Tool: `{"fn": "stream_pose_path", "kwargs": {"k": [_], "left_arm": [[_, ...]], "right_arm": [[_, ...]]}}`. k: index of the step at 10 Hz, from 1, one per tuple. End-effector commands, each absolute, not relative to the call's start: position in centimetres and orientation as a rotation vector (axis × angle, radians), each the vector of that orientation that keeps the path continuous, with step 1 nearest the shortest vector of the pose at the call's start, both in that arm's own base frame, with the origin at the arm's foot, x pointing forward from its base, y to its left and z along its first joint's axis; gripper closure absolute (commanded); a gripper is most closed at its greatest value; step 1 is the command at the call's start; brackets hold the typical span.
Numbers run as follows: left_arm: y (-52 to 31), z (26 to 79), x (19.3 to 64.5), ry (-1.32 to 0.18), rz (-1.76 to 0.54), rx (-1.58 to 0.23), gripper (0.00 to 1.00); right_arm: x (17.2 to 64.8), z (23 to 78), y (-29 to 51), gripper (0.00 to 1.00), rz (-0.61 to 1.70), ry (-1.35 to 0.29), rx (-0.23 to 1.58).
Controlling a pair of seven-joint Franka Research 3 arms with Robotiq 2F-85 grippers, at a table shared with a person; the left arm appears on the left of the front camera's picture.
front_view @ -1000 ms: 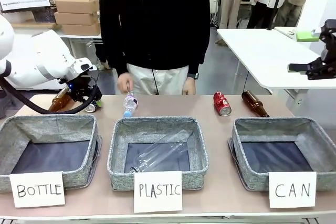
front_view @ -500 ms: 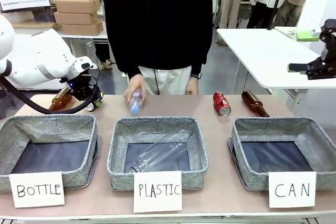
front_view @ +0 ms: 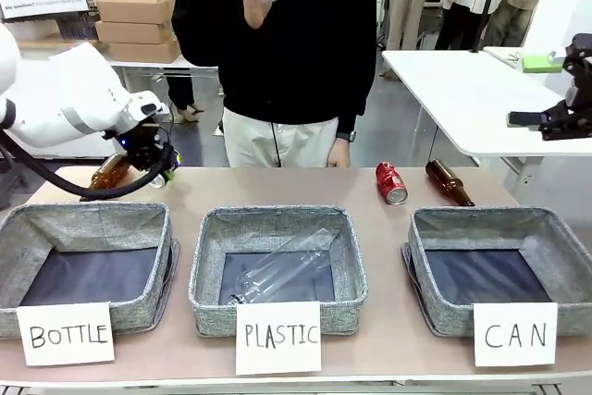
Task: Sort the can waste into the basket.
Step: Pick up the can waste from the table and place it in the right Fabric basket.
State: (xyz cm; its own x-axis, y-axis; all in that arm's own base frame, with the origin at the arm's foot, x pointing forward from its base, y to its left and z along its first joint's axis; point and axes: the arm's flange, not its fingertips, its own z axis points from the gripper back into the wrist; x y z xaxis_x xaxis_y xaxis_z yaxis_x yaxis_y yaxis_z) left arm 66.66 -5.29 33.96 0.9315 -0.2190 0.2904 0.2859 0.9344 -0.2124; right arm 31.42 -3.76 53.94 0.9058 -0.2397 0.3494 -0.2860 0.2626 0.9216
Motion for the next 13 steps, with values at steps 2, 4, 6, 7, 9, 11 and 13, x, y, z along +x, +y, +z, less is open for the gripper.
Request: {"fn": "stream_pose_path", "kwargs": {"k": [2, 4, 6, 7, 9, 11, 13], "left_arm": [[-4.0, 47.4, 56.5, -0.26, -0.282, -0.425, 1.0], [-4.1, 56.7, 44.0, -0.357, -0.314, -0.577, 1.0], [-2.9, 59.5, 34.6, -0.341, -0.438, -0.601, 1.0], [-1.8, 60.0, 30.8, -0.395, -0.448, -0.599, 1.0], [-0.4, 59.6, 25.6, -0.524, -0.43, -0.645, 1.0], [-0.8, 60.8, 27.1, -0.449, -0.448, -0.654, 1.0], [-0.8, 60.8, 27.1, -0.449, -0.448, -0.654, 1.0]], "right_arm": [[31.8, 54.1, -3.6, 0.0, 0.055, -0.498, 1.335], [31.8, 54.1, -3.6, 0.0, 0.055, -0.498, 1.335], [31.8, 54.1, -3.6, 0.0, 0.055, -0.498, 1.335], [31.8, 54.1, -3.6, 0.0, 0.055, -0.498, 1.335], [31.8, 54.1, -3.6, 0.0, 0.055, -0.498, 1.335], [31.8, 54.1, -3.6, 0.0, 0.055, -0.498, 1.335], [31.8, 54.1, -3.6, 0.0, 0.055, -0.498, 1.335]]}}
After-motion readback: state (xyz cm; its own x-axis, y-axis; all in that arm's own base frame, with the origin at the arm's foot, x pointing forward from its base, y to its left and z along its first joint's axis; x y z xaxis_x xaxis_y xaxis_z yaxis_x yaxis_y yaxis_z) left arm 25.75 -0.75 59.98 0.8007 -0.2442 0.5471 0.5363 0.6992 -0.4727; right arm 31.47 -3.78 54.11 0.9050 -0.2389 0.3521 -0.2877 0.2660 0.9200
